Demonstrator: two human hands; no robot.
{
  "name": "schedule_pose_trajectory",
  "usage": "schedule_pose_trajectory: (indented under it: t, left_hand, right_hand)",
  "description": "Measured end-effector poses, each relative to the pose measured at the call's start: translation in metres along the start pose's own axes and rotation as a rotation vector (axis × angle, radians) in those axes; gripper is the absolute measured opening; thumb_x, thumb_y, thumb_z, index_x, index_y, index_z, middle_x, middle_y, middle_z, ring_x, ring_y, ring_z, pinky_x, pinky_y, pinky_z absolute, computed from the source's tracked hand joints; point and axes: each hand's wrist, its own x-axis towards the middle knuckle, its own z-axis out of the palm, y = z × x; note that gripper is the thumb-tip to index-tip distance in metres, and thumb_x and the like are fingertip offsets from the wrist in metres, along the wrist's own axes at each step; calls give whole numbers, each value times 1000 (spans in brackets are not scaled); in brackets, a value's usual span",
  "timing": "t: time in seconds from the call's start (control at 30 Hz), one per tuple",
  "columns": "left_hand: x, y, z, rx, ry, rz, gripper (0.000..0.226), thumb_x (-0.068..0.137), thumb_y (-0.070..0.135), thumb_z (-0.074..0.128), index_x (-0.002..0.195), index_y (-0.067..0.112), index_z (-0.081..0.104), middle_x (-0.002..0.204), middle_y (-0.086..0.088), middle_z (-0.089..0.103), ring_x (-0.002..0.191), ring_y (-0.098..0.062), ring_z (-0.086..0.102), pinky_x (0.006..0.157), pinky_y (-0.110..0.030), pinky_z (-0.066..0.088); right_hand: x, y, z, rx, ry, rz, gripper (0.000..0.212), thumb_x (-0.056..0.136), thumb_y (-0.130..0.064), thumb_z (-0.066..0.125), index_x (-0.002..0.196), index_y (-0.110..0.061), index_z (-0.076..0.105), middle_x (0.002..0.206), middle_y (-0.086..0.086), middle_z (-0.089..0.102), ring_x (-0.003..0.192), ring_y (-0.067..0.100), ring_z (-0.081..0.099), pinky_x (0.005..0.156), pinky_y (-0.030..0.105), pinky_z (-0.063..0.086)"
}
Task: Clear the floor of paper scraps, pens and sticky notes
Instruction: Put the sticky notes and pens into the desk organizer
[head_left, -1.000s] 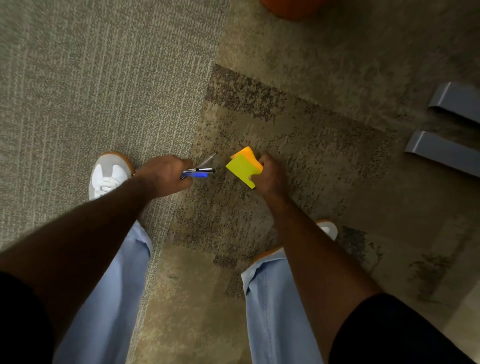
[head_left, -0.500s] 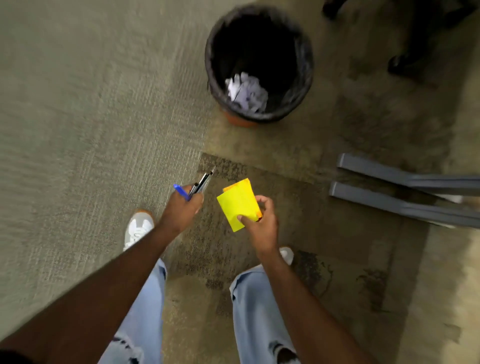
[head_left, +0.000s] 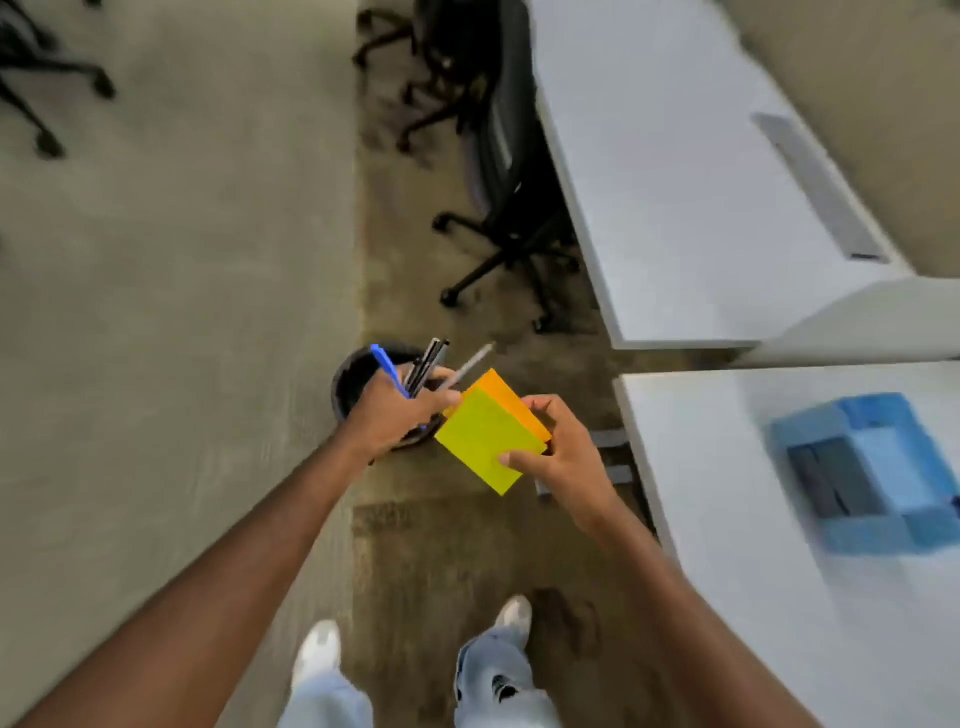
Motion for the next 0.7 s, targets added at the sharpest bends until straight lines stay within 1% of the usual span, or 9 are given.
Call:
schedule_pose_trajectory:
  t: [0.03, 0.07, 0.13, 0.2, 0.27, 0.37, 0.47, 0.6, 0.7]
  left_hand:
    - [-4, 24, 3, 16, -54, 29, 38, 68, 38, 81, 99, 17, 77, 85, -12, 76, 73, -19, 65, 70, -40, 53]
    - [-7, 45, 5, 17, -104, 58, 42, 66, 44, 84, 97, 17, 79, 84, -9, 77, 72, -15, 66, 69, -36, 54]
    - [-16, 80, 14, 19, -178, 118, 47, 61, 58, 86, 90, 22, 80, 71, 5, 74, 60, -3, 61, 56, -22, 50]
    - [-26, 107, 28, 16, -245, 155, 44, 59, 62, 85, 83, 26, 80, 62, 8, 70, 51, -1, 56, 47, -16, 45]
    - [-33, 128, 47, 21, -324, 177, 37, 58, 55, 88, 79, 26, 79, 60, 7, 70, 50, -2, 60, 46, -17, 46]
    - [-40, 150, 79, 64, -433, 223, 27, 59, 44, 92, 73, 26, 77, 62, 5, 71, 56, -4, 66, 51, -17, 50]
    - [-49, 166, 117, 48, -503, 256, 31, 61, 39, 92, 76, 16, 76, 61, 2, 70, 53, -5, 65, 50, -18, 51]
    - [-57, 188, 175, -40, -581, 234, 21, 67, 23, 84, 78, 11, 71, 52, 8, 66, 41, 0, 58, 43, -12, 45]
    - [-58, 200, 227, -55, -612, 209, 23, 66, 23, 83, 80, 11, 70, 53, 8, 67, 44, -1, 60, 44, -12, 46]
  right_hand:
    - [-11, -19, -10, 9, 13, -9, 55, 73, -12, 84, 117, -24, 54, 106, -7, 67, 92, 9, 65, 73, 27, 54]
    - [-23, -35, -19, 10, 34, -17, 55, 74, -14, 84, 118, -26, 54, 107, -10, 66, 96, 8, 65, 75, 27, 56]
    - [-47, -60, -36, 7, 96, -22, 55, 74, -23, 85, 118, -33, 54, 110, -12, 65, 100, 9, 66, 75, 27, 59]
    - [-71, -77, -51, 23, 184, -18, 54, 71, -32, 84, 116, -37, 54, 110, -10, 65, 96, 6, 66, 69, 23, 58]
    - [-95, -88, -65, 55, 268, -20, 53, 69, -33, 84, 114, -38, 55, 110, -3, 65, 94, 11, 68, 69, 28, 61]
    - [-129, -96, -83, 105, 362, -9, 52, 73, -26, 86, 114, -39, 56, 116, 3, 66, 100, 21, 70, 80, 39, 63]
    - [-161, -95, -103, 218, 468, -2, 51, 76, -17, 85, 115, -35, 57, 113, 5, 70, 100, 21, 71, 80, 37, 63]
    - [-195, -86, -134, 480, 691, -24, 48, 78, -11, 81, 118, -29, 61, 105, -7, 75, 101, 15, 72, 78, 30, 60]
    - [-214, -73, -161, 587, 817, -33, 36, 83, -12, 76, 117, -18, 66, 111, 2, 75, 104, 23, 72, 81, 36, 61]
